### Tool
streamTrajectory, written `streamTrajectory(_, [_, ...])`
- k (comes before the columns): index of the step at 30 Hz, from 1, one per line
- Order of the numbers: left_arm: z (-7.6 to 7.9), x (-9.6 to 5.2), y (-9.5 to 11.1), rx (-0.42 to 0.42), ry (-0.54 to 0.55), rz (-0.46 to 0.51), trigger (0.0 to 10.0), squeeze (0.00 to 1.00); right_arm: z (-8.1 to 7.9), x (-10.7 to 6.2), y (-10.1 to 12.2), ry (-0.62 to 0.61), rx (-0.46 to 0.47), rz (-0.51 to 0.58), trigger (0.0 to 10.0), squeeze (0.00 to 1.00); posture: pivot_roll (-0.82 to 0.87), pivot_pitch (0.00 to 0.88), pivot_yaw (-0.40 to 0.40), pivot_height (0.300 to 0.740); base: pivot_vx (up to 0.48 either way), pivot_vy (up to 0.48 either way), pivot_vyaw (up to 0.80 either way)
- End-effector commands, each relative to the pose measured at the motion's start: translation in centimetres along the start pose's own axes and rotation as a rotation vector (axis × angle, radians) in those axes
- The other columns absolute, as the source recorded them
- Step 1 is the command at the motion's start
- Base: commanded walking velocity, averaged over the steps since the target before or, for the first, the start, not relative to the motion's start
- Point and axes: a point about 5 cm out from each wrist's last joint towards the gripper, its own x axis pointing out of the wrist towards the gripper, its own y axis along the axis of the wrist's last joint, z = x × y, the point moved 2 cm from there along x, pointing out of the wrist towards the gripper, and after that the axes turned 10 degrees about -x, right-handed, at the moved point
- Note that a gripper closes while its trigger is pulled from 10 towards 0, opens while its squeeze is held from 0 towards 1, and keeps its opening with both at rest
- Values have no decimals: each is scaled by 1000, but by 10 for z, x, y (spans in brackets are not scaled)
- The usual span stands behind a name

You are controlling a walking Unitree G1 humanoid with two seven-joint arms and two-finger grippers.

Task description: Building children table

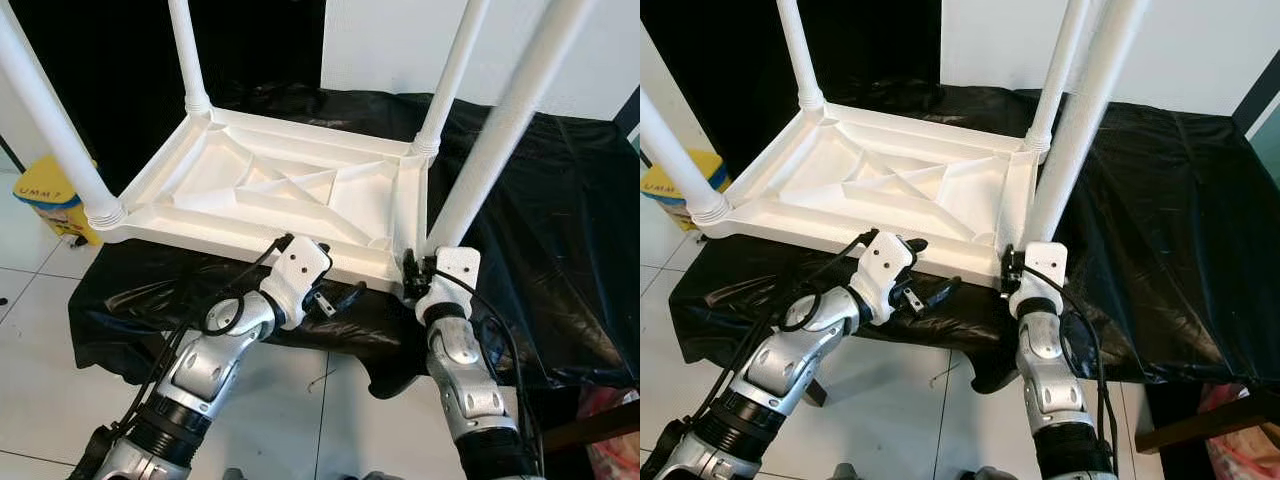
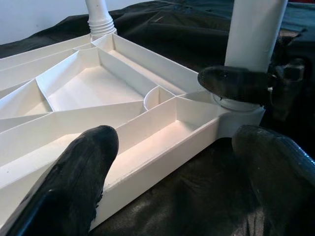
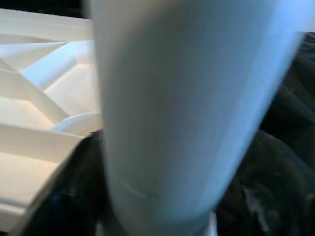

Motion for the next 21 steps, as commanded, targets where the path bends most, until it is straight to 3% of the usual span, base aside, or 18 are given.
streamTrajectory(1, [0, 2, 2, 21, -22, 1, 10000, 0, 0, 0, 0, 20, 1, 9, 10000, 1000, 29, 63, -83, 740, 0, 0, 0])
streamTrajectory(6, [-1, 1, 5, 30, -23, 5, 10000, 0, 5, -1, 4, 72, -6, 50, 10000, 1000, 35, 86, -82, 740, 0, 0, 0])
streamTrajectory(7, [-1, 0, 5, 31, -23, 4, 10000, 0, 8, -1, 5, 86, -9, 59, 10000, 906, 38, 89, -86, 740, 0, 0, 0])
streamTrajectory(8, [-1, -1, 5, 31, -19, 3, 10000, 0, 11, -2, 6, 110, -12, 70, 10000, 0, 39, 99, -90, 740, 0, 0, 0])
streamTrajectory(16, [0, -3, 4, 27, -13, 1, 10000, 0, 18, 0, 7, 208, -34, 89, 10000, 0, 46, 108, -94, 740, 0, 0, 0])
streamTrajectory(21, [-2, -5, 4, 29, -13, -1, 10000, 0, 23, 7, 10, 360, -64, 118, 10000, 0, 45, 114, -87, 740, 0, 0, 0])
